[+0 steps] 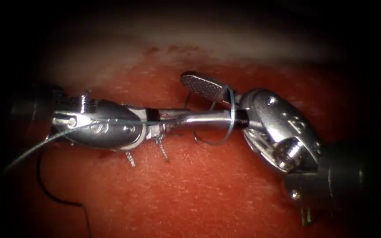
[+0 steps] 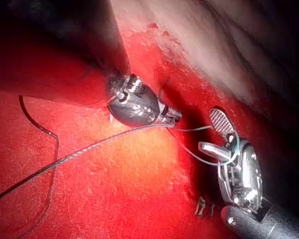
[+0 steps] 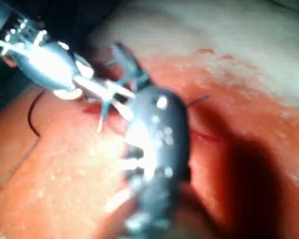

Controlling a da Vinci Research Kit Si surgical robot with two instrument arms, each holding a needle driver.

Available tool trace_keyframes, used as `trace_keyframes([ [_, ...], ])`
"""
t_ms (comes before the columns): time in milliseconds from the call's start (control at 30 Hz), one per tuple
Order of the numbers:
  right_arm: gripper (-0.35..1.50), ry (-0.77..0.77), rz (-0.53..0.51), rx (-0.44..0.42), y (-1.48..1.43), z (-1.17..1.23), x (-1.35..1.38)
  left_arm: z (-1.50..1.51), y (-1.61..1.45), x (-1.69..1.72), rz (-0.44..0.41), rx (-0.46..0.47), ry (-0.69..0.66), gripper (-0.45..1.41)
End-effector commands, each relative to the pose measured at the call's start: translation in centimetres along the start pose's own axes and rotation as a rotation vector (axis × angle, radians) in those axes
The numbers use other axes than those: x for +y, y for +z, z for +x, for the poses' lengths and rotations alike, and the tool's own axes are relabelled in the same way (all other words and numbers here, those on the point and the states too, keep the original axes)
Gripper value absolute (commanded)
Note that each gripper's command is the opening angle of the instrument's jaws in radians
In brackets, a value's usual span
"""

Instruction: Wound Closure

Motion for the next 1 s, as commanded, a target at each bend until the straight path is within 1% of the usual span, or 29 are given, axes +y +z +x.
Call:
trace_keyframes([
  [33, 0.85, 0.031, -0.033, -0.013, 0.04, -0.12, 0.04, -0.05, 0.03, 0.06, 0.002, -0.001, -0.001, -0.35],
  [67, 0.85, 0.068, -0.083, -0.037, 0.03, -0.19, 0.09, -0.07, -0.01, 0.08, 0.006, 0.001, 0.0, -0.35],
  [133, 0.85, 0.122, -0.149, -0.073, 0.02, -0.27, 0.21, -0.08, -0.05, 0.13, 0.004, -0.004, 0.002, -0.35],
  [233, 0.85, 0.189, -0.213, -0.113, -0.01, -0.34, 0.36, -0.1, -0.08, 0.21, 0.003, -0.019, 0.006, -0.35],
  [267, 0.85, 0.249, -0.258, -0.13, -0.03, -0.39, 0.45, -0.11, -0.09, 0.26, 0.003, -0.025, 0.007, -0.35],
  [400, 0.85, 0.351, -0.317, -0.149, -0.11, -0.47, 0.62, -0.09, -0.11, 0.33, 0.004, -0.032, 0.006, -0.35],
  [467, 0.8, 0.477, -0.395, -0.166, -0.14, -0.48, 0.73, -0.09, -0.12, 0.34, 0.004, -0.038, 0.006, -0.35],
  [500, 0.8, 0.508, -0.419, -0.17, -0.14, -0.49, 0.75, -0.09, -0.12, 0.34, 0.003, -0.038, 0.006, -0.35],
  [533, 0.76, 0.583, -0.441, -0.189, -0.13, -0.5, 0.8, -0.09, -0.12, 0.34, 0.003, -0.038, 0.006, -0.35],
  [600, 0.73, 0.661, -0.451, -0.211, -0.11, -0.52, 0.85, -0.09, -0.11, 0.34, 0.003, -0.038, 0.006, -0.35],
  [633, 0.71, 0.733, -0.446, -0.222, -0.08, -0.55, 0.87, -0.09, -0.11, 0.34, 0.002, -0.041, 0.006, -0.35],
  [667, 0.69, 0.828, -0.432, -0.251, -0.04, -0.65, 0.89, -0.09, -0.11, 0.34, 0.002, -0.04, 0.006, -0.35],
  [800, 0.69, 0.9, -0.424, -0.307, 0.01, -0.83, 0.87, -0.09, -0.11, 0.34, 0.002, -0.04, 0.006, -0.35],
  [833, 0.69, 0.935, -0.401, -0.346, 0.04, -0.91, 0.86, -0.09, -0.11, 0.34, 0.001, -0.043, 0.006, -0.35],
  [867, 0.69, 0.958, -0.394, -0.36, 0.06, -0.93, 0.85, -0.09, -0.11, 0.34, 0.001, -0.043, 0.007, -0.35],
  [1000, 0.69, 1.05, -0.4, -0.372, 0.14, -1.02, 0.9, -0.09, -0.11, 0.34, 0.001, -0.043, 0.007, -0.35],
])
